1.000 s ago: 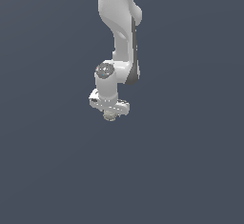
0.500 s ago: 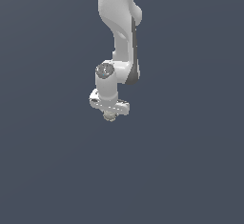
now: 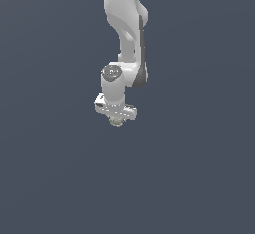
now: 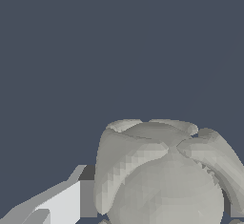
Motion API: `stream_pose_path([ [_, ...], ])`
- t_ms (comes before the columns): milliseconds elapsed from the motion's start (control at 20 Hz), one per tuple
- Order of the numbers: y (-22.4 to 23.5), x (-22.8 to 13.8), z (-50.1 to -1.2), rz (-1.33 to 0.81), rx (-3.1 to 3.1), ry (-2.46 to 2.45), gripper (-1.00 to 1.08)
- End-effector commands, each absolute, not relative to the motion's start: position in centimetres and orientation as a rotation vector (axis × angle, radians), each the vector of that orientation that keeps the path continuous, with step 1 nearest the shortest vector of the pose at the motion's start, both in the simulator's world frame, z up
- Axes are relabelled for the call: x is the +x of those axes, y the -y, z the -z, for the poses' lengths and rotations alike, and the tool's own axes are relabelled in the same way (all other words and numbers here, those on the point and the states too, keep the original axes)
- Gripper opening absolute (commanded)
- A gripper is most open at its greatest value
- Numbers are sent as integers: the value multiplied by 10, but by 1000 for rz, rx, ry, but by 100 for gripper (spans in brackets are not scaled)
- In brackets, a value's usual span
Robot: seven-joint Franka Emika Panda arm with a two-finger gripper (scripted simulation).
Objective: Pick up the object and move it to a goal position.
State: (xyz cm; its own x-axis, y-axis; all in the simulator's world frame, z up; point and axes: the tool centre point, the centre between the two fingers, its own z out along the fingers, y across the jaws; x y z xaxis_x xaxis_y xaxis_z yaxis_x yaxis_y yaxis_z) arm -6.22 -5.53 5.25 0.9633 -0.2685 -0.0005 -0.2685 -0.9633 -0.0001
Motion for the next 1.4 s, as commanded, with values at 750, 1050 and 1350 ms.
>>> stream_pose_path([
  [750, -10, 17, -160, 1, -3114, -426, -100],
  [1050, -34, 47, -198, 1, -3114, -426, -100],
  [1350, -53, 72, -230, 1, -3114, -426, -100],
])
